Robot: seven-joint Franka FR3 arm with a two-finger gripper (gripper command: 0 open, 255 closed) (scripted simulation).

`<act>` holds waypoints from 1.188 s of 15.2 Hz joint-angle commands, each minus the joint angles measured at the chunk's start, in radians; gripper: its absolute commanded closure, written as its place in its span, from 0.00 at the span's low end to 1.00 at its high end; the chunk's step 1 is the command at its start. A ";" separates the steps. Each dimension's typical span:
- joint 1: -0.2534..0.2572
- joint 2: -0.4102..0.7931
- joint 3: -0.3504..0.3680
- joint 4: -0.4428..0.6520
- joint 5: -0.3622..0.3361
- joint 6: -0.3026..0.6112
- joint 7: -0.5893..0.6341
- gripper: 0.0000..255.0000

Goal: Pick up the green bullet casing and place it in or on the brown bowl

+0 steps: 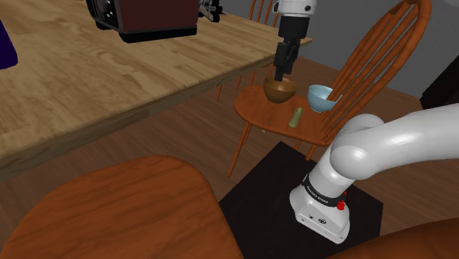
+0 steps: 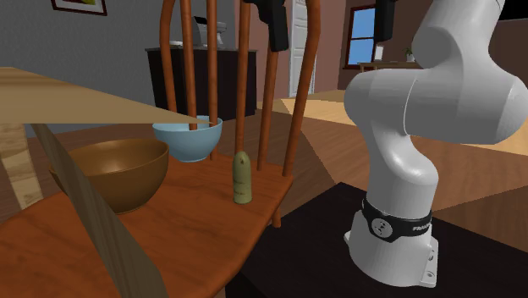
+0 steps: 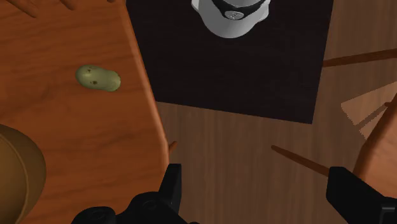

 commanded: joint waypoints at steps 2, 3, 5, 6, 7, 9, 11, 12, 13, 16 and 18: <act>-0.002 -0.034 -0.020 -0.040 -0.016 0.021 -0.034 0.00; -0.004 -0.067 -0.040 -0.079 -0.034 0.042 -0.068 0.00; -0.012 -0.129 -0.085 -0.153 -0.072 0.084 -0.137 0.00; -0.017 -0.158 -0.109 -0.187 -0.092 0.105 -0.171 0.00; -0.022 -0.186 -0.135 -0.220 -0.114 0.126 -0.206 0.00; -0.037 -0.235 -0.190 -0.281 -0.159 0.170 -0.278 0.00; -0.055 -0.275 -0.251 -0.336 -0.208 0.217 -0.352 0.00; -0.066 -0.291 -0.284 -0.360 -0.234 0.241 -0.389 0.00; -0.077 -0.303 -0.319 -0.383 -0.261 0.267 -0.427 0.00; -0.109 -0.321 -0.432 -0.437 -0.343 0.351 -0.544 0.00; -0.128 -0.313 -0.514 -0.462 -0.398 0.414 -0.624 0.00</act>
